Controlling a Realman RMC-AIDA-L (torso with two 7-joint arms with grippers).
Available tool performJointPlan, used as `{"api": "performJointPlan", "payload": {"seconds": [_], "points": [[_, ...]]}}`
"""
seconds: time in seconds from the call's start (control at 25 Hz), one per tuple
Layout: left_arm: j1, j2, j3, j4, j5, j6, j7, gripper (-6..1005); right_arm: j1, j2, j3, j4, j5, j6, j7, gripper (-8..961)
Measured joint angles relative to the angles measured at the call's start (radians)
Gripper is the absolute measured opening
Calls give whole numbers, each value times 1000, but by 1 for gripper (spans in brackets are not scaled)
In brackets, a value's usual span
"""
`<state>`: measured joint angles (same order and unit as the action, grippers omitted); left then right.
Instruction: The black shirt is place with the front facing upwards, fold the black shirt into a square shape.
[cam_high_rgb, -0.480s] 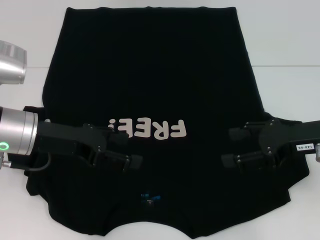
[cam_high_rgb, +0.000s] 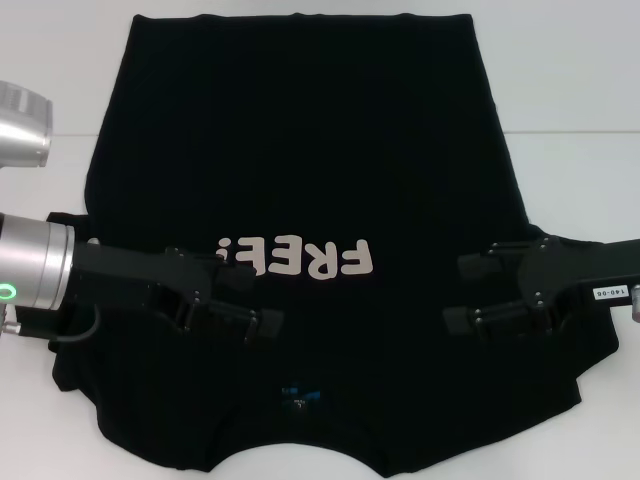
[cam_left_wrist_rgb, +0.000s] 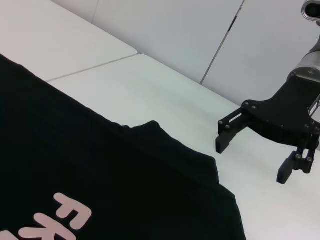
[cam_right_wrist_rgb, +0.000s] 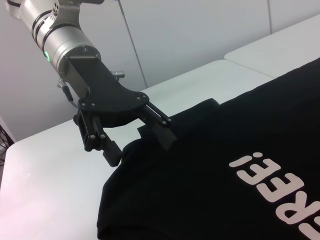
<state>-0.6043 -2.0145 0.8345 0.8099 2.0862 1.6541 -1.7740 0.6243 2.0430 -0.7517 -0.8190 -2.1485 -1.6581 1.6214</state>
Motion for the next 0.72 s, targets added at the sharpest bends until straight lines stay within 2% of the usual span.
{"api": "performJointPlan", "payload": {"seconds": [0.12,0.24,0.36,0.4,0.56,0.72], "points": [[0,1,-7,0,-2,0,-8,928,1,-2,6,0,3,0,12,915],[-2,11,-57,0,-4,-21,-85,927,13,-7,53,0,5,19,102,915],[-4,35,-115,0,-2,-32,-196,926,37,-39,79,3,5,35,272,915],[4,53,-156,1,-2,-24,-264,926,46,-53,80,6,5,35,330,915],[33,70,-241,9,-2,-7,-377,924,74,-97,95,11,8,49,539,915],[73,78,-327,9,1,-17,-467,922,92,-118,113,13,14,76,610,915]]}}
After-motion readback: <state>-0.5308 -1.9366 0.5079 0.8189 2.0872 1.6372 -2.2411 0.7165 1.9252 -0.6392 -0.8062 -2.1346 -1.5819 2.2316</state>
